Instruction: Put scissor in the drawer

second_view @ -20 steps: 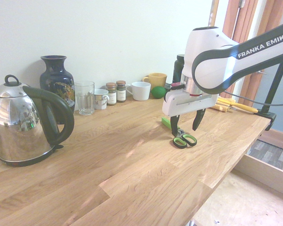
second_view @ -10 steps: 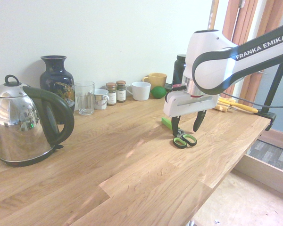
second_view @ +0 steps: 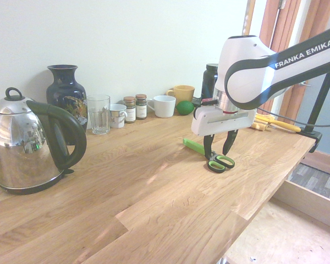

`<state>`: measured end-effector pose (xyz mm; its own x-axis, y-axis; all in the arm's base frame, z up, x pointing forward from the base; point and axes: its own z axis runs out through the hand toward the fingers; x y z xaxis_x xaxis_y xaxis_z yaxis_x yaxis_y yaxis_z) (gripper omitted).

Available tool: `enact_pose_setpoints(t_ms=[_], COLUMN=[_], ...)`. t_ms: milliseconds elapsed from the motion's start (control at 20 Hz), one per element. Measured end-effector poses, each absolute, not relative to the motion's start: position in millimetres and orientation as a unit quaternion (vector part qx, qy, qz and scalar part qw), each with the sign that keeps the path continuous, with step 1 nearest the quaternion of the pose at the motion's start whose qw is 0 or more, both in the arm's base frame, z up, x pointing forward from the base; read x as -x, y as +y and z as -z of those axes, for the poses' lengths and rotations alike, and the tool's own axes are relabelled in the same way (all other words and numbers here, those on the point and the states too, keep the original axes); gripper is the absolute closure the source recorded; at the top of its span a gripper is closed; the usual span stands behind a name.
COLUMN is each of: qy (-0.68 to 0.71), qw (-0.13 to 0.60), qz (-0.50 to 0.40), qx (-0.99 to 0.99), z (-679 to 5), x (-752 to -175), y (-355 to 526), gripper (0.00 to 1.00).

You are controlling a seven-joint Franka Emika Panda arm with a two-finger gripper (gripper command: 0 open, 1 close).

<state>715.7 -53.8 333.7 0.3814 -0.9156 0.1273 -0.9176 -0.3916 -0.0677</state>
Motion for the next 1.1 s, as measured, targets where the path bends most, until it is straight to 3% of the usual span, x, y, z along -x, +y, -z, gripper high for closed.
enact_pose_setpoints(t_ms=[1100], qy=[-0.506], qw=[-0.006], qz=[-0.044], qx=[-0.861], z=[-347.0], x=[-711.2], y=[-29.4], gripper=[1.00])
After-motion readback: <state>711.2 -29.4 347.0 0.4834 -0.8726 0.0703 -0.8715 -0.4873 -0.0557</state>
